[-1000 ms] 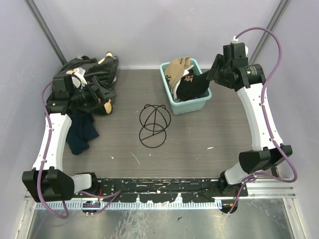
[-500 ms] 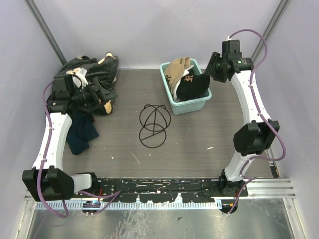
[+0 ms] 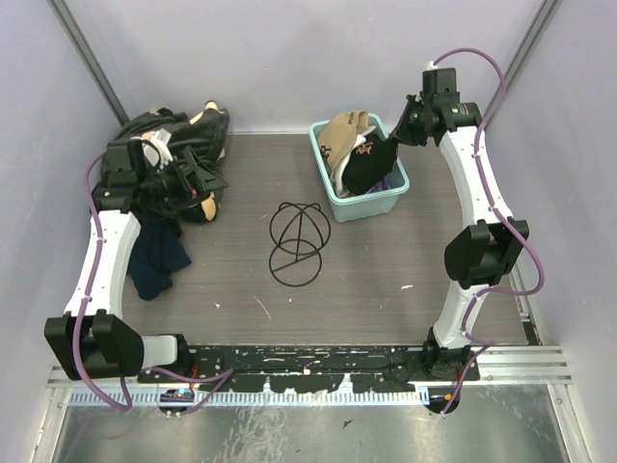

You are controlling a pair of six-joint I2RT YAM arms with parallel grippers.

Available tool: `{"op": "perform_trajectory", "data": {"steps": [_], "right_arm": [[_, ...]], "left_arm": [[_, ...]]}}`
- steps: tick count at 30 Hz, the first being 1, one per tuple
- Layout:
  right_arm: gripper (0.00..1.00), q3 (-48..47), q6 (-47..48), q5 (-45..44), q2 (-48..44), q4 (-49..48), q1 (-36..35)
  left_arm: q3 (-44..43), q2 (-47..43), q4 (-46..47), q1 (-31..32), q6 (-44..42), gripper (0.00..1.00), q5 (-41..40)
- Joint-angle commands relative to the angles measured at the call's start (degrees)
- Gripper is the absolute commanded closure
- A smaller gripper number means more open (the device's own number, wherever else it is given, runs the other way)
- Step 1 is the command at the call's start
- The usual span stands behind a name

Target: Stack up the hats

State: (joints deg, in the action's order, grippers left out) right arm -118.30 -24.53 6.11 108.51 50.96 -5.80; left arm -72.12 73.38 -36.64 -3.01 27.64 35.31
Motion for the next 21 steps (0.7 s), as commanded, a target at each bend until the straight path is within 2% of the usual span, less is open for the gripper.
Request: {"op": "perform_trajectory", "data": {"steps": [1, 8, 14, 17, 21], "right_arm": [[0.99, -4.2, -1.5, -0.4, -5.5, 1.0, 0.5], [0.99, -10.2, -1.1, -2.7, -10.4, 7.0, 0.4], [0.99, -1.0, -2.3, -2.5, -19.6, -0.9, 0.6], [0.99, -0.3, -2.7, -0.2, -22.3, -3.4, 0.7], [0.99, -1.6, -4.8, 3.8, -25.0, -5.4, 0.7]], "left_arm": [[-1.3, 2.1, 1.7, 0.1, 0.4, 0.02, 2.0], [-1.3, 4.2, 3.9, 0.0, 0.8, 0.02, 3.4], [2.3, 3.9, 11.4, 0.0, 7.6, 0.01, 6.3], [5.4, 2.8, 16.6, 0.0, 11.8, 0.0, 7.5], [6.1, 1.6, 16.4, 0.0, 11.2, 0.02, 8.1]]}}
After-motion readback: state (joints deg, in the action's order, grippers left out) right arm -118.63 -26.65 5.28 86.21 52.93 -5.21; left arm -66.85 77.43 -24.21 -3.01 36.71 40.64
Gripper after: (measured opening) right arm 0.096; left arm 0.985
